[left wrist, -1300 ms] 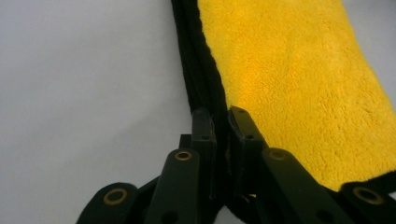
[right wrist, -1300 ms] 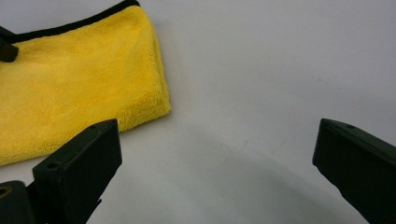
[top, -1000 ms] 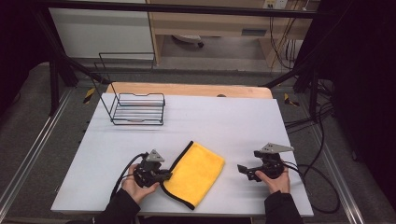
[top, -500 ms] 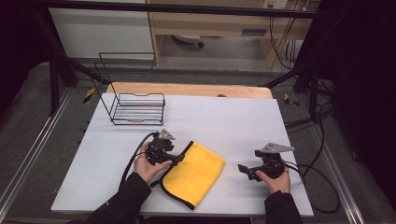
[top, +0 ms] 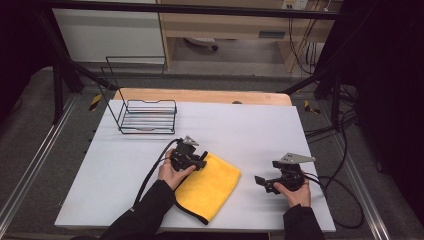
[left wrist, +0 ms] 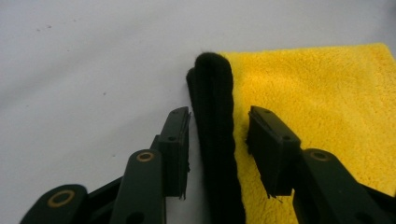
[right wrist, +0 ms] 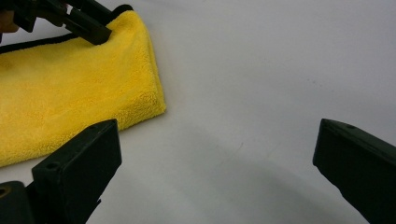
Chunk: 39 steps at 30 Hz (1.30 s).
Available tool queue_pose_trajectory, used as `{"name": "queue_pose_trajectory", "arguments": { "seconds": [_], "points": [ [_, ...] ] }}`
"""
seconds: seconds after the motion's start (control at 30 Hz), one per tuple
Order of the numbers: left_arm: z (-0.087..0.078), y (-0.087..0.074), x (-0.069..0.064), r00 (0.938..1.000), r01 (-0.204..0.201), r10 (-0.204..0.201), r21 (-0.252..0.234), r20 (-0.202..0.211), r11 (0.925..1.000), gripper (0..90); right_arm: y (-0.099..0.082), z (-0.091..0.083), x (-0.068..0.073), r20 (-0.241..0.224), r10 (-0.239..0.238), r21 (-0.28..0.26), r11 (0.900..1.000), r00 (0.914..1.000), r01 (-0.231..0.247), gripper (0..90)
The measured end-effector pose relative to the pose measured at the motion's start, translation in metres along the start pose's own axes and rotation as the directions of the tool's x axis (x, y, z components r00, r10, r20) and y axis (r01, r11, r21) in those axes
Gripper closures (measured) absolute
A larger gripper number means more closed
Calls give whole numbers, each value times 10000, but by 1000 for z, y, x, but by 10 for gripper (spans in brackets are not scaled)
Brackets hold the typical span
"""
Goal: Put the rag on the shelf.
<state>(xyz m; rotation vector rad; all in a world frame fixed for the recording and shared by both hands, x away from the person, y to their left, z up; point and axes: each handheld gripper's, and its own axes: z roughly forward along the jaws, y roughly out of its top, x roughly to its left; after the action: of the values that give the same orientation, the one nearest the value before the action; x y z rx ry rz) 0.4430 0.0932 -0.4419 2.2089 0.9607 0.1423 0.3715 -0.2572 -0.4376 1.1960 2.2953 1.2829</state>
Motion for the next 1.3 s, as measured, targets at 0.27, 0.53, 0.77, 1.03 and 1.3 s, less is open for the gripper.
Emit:
{"name": "queue_pose_trajectory", "arguments": {
  "seconds": [0.27,0.53,0.77,1.03,1.3],
  "points": [
    [3,1,-3,9999,50,-50,65,93,10000,616,0,0,0,-31,48,8,10000,10000,-48,16],
    [2,2,0,9970,511,-529,314,572,9982,774,0,0,0,-26,19,-4,10000,10000,-19,16],
    [-6,2,-4,9990,237,-237,29,377,9997,815,0,0,0,-31,18,-20,10000,10000,-18,16],
    [-34,-2,-8,9999,68,-75,-641,-95,9979,820,1,0,2,-36,51,-57,10000,10000,-51,19],
    [-56,-21,5,9954,639,-689,-750,-662,9951,820,2,2,5,-61,8,-41,10000,10000,-8,19]
  ]
}}
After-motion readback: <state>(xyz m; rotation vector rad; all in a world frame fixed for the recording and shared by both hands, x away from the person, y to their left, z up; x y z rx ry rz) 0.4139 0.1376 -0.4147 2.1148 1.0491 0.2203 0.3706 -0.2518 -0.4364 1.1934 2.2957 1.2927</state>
